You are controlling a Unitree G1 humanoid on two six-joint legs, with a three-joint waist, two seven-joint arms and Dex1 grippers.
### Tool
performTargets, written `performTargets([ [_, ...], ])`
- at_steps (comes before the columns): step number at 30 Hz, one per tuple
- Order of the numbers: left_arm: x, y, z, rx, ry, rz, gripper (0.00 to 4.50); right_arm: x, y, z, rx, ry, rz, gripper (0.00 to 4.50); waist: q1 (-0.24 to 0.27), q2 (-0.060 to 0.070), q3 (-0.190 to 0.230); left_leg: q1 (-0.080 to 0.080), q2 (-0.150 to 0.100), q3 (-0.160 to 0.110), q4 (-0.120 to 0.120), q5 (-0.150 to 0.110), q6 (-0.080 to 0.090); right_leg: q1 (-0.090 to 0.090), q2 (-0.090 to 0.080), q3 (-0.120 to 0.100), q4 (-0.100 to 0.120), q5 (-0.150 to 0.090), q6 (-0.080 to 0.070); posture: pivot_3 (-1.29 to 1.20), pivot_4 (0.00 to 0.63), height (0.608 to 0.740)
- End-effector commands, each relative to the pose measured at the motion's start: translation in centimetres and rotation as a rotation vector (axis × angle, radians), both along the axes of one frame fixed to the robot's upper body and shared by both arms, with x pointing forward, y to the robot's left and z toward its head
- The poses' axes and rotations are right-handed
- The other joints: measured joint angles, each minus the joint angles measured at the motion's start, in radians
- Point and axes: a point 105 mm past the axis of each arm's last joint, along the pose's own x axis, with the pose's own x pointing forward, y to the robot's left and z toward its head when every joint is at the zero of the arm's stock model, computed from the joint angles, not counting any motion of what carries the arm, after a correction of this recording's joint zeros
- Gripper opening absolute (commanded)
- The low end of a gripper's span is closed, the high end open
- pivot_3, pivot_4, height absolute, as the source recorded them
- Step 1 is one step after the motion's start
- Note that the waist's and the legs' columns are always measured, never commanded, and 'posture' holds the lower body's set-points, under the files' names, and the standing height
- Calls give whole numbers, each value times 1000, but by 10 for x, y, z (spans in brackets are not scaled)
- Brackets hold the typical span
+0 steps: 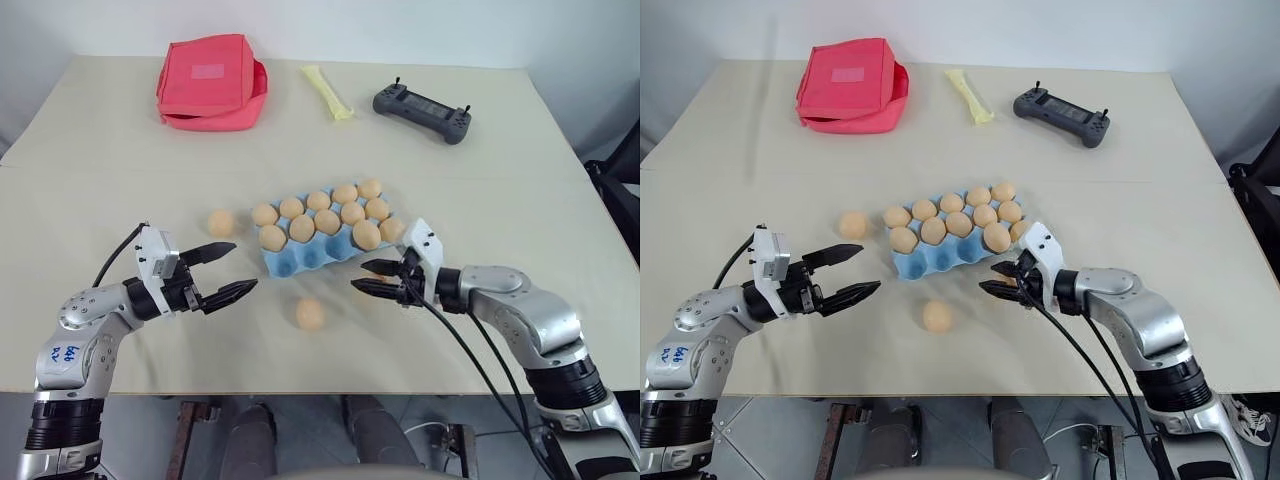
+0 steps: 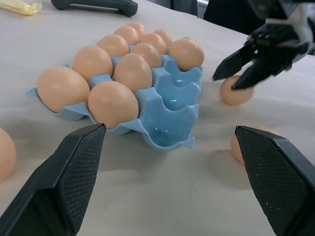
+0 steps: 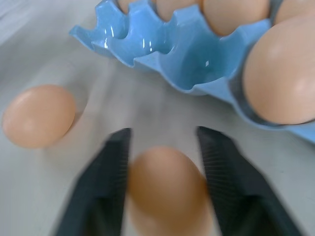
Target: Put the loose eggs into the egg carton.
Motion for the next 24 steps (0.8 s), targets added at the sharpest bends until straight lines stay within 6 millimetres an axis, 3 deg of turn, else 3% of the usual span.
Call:
performTargets([
  [1, -1, -4, 11, 0, -46, -21, 4500, -6, -5, 21, 6, -59, -2, 769, 0, 0, 0, 0, 0, 0, 0, 0, 0, 0, 0, 0, 0, 0, 0, 0, 150, 740],
  [3, 1, -5, 10, -1, -46, -24, 4500, -7, -9, 24, 3, -62, -13, 11, -1, 0, 0, 0, 0, 0, 0, 0, 0, 0, 0, 0, 0, 0, 0, 0, 150, 740],
  [7, 1, -7, 10, -7, -48, -33, 4500, -12, -18, 17, -20, -40, -37, 11, 1, 0, 0, 0, 0, 0, 0, 0, 0, 0, 0, 0, 0, 0, 0, 0, 150, 740],
  [13, 1, -7, 10, -8, -50, -30, 4500, -17, -26, 26, -19, -65, -39, 11, -1, 0, 0, 0, 0, 0, 0, 0, 0, 0, 0, 0, 0, 0, 0, 0, 150, 740],
  [17, -1, -6, 9, -8, -48, -30, 4500, -16, -36, 32, -34, -83, -71, 878, 0, 0, 0, 0, 0, 0, 0, 0, 0, 0, 0, 0, 0, 0, 0, 0, 150, 740],
  [24, -1, -7, 9, -7, -48, -33, 4500, -11, -52, 21, -69, -61, -127, 3386, 0, 0, 0, 0, 0, 0, 0, 0, 0, 0, 0, 0, 0, 0, 0, 0, 150, 740],
])
